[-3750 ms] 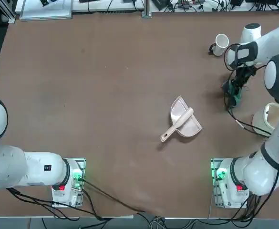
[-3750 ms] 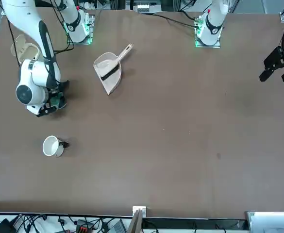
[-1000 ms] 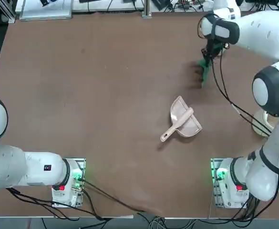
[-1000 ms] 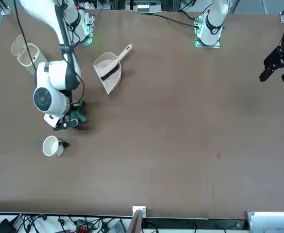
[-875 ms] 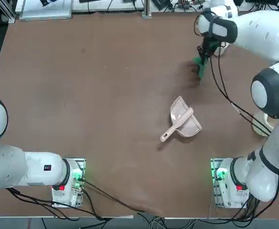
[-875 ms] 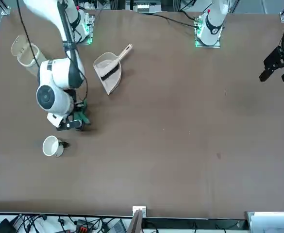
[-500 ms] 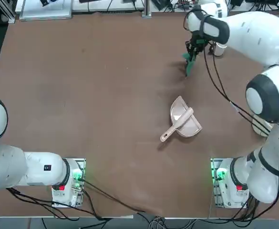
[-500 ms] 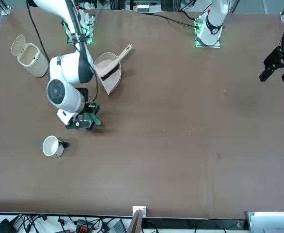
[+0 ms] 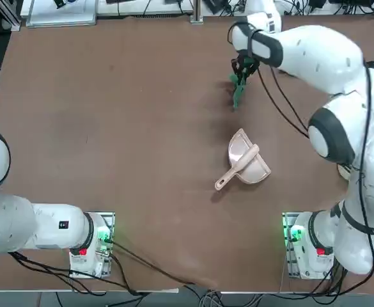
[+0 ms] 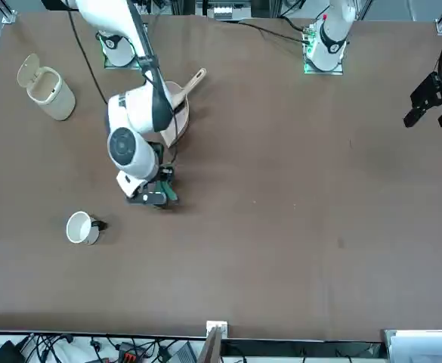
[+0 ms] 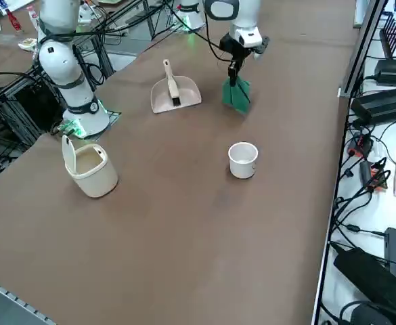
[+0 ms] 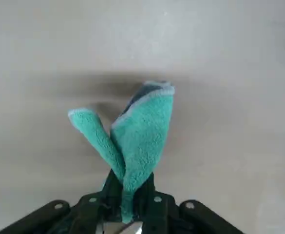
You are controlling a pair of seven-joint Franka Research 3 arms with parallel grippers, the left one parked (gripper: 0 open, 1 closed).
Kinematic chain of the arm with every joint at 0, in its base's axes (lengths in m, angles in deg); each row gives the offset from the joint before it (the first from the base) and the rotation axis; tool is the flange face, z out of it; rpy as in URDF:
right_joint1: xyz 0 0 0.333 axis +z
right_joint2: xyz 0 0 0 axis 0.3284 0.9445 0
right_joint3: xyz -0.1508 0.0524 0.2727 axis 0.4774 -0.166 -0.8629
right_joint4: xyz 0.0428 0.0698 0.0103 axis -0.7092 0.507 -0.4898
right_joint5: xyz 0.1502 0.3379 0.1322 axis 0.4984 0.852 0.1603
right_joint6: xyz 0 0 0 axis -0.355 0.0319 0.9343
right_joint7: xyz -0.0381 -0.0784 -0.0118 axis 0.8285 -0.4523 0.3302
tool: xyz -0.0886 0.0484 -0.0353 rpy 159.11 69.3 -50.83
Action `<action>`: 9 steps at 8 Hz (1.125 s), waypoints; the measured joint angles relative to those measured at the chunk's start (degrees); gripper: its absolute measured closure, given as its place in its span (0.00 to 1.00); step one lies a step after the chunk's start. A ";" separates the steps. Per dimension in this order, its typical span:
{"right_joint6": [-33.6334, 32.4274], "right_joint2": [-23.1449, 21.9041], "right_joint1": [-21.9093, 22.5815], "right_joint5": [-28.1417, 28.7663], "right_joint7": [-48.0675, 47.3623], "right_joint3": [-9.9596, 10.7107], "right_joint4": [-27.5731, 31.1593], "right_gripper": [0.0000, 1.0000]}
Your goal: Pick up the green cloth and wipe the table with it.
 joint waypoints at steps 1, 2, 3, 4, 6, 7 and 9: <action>0.88 1.17 0.23 1.52 0.00 0.02 -0.21 0.93; 1.73 1.94 0.48 2.37 0.00 0.01 -0.33 0.92; 2.01 2.52 0.91 2.49 0.00 0.01 -0.40 0.91; 2.17 3.06 1.29 2.49 0.03 0.01 -0.49 0.79; 2.14 3.31 1.70 1.62 0.33 0.13 -0.85 0.42; 1.22 3.03 1.85 0.24 0.38 0.31 -1.40 0.24; -2.48 0.27 1.99 -3.49 0.39 1.67 -2.93 0.00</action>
